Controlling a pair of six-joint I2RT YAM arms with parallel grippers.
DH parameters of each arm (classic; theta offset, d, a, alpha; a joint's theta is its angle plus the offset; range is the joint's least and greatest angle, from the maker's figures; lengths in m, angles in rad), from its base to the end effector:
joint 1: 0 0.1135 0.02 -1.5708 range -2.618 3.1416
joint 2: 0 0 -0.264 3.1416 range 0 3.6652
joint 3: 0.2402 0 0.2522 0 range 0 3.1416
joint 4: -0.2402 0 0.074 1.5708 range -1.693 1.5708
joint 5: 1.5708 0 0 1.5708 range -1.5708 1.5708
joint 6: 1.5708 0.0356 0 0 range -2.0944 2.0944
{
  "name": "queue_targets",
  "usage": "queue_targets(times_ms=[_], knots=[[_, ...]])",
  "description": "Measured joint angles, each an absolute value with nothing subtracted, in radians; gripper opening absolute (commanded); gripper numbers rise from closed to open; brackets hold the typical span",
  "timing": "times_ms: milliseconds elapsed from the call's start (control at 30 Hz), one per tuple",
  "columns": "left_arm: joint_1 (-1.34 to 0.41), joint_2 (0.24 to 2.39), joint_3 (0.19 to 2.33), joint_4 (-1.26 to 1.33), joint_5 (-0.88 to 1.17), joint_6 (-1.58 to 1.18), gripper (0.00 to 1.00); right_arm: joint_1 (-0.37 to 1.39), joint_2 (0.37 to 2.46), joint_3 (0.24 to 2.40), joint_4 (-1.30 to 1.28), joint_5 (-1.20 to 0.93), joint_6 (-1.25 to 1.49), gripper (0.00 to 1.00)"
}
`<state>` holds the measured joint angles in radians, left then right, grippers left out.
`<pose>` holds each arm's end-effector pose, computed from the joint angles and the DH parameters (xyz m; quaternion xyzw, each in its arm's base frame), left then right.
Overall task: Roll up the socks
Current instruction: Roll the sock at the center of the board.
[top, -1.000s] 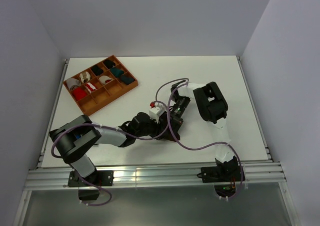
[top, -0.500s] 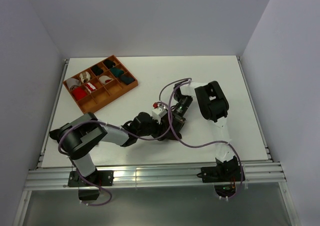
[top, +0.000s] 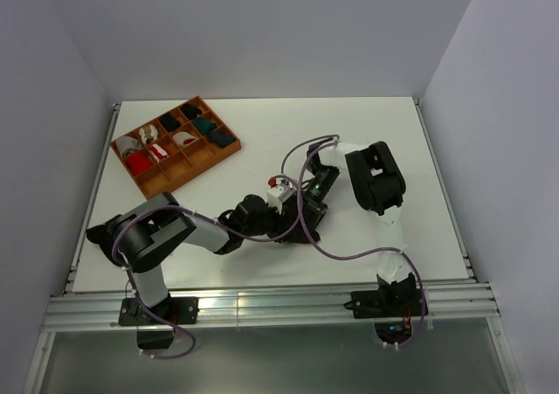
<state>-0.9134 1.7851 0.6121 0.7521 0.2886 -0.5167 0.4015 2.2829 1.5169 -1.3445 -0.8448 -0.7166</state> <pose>0.1906 -0.2635 0.1247 0.2403 0.7988 -0.4440 0.3272 0.3214 0.1654 0.1030 0.3736 -0.8032 -0.4284 0.1782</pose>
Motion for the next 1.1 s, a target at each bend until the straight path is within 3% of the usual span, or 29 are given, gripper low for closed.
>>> queue_targets(times_ms=[133, 333, 667, 1100], knots=[[-0.911, 1.811, 0.616, 0.785, 0.299, -0.561, 0.0, 0.401, 2.224, 1.472, -1.278, -0.81, -0.684, 0.42], [-0.902, 1.847, 0.621, 0.828, 0.34, -0.637, 0.0, 0.396, 2.026, 1.352, -1.092, -0.766, -0.65, 0.5], [-0.812, 1.9, 0.624, 0.854, 0.522, -0.782, 0.0, 0.342, 1.65, 1.172, -0.837, -0.749, -0.642, 0.52], [-0.711, 2.003, 0.741, 0.688, 0.82, -0.922, 0.0, 0.357, 1.236, 0.752, -0.645, -0.717, -0.882, 0.62]])
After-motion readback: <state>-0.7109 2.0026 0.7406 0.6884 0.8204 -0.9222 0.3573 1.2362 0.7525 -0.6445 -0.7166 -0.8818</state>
